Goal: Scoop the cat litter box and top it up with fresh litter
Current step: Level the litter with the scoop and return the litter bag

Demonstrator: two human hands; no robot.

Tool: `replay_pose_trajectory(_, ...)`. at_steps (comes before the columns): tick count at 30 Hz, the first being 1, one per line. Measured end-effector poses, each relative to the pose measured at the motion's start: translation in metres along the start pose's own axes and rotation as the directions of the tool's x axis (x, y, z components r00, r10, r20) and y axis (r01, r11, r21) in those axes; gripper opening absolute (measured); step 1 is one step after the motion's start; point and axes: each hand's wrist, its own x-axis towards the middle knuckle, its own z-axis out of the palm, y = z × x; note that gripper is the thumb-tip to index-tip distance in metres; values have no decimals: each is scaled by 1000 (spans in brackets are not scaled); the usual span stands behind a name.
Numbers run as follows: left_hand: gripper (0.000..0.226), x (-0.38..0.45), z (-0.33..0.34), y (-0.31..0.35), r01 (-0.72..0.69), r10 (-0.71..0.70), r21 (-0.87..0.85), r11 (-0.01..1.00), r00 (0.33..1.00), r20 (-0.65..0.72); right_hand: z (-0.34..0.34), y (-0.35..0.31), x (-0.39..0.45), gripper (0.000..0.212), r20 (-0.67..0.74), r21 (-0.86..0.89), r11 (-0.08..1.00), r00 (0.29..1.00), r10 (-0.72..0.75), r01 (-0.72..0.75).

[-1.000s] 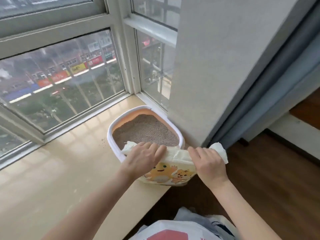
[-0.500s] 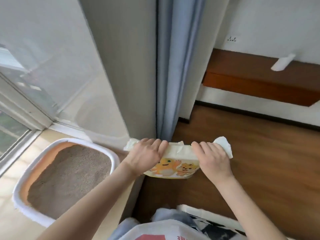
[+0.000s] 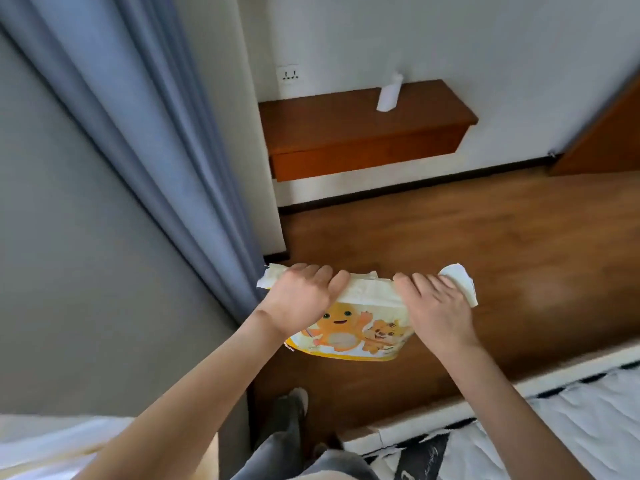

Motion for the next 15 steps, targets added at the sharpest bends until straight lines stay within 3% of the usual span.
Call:
replay_pose_trajectory(7, 35, 80, 30, -32, -227, 225, -67, 972, 974, -27, 14, 25, 12, 21, -76, -61, 978, 978, 192, -197)
replay_pose_trajectory(15, 44, 196, 44, -34, -452, 448, -85, 888, 892, -58, 10, 76, 30, 25, -45, -166, 884, 899, 435, -437)
